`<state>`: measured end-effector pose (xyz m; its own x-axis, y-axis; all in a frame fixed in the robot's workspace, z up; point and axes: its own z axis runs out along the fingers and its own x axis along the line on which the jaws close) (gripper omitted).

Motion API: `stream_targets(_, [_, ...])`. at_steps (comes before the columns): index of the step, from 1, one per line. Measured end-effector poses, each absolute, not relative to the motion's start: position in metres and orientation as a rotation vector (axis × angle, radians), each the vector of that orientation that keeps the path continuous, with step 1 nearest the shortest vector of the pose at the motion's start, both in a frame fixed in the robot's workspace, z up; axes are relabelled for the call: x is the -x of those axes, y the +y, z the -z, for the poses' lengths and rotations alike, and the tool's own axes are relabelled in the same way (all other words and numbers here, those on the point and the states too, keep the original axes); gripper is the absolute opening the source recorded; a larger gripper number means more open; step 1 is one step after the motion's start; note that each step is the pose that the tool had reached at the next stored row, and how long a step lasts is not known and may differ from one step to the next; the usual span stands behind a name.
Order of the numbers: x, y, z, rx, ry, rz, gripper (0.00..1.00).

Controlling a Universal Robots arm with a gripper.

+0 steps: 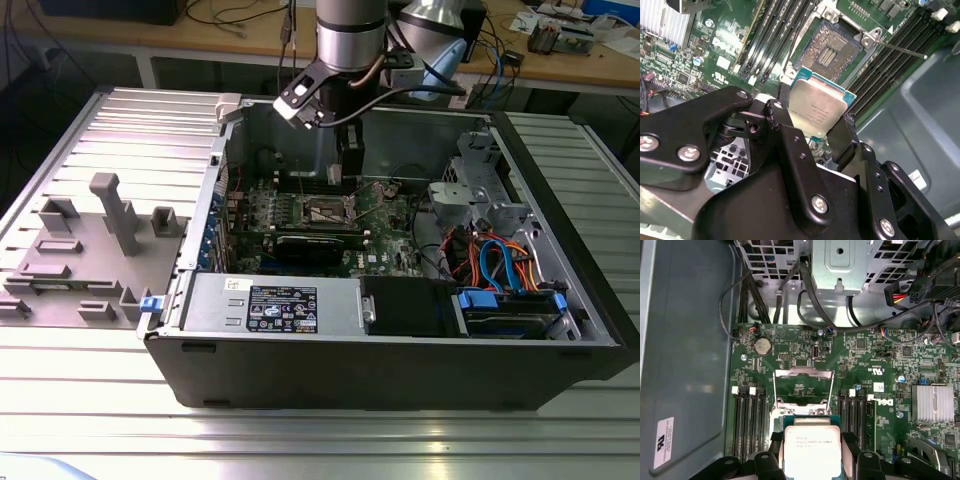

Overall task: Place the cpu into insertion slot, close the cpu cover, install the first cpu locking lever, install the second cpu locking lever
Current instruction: 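Place the cpu into insertion slot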

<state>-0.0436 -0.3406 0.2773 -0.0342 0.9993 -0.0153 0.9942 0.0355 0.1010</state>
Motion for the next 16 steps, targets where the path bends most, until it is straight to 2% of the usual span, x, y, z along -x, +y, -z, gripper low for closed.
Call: stream_targets(16, [0.05, -0.332, -0.24, -2.124, 2.2, -0.095, 0.54])
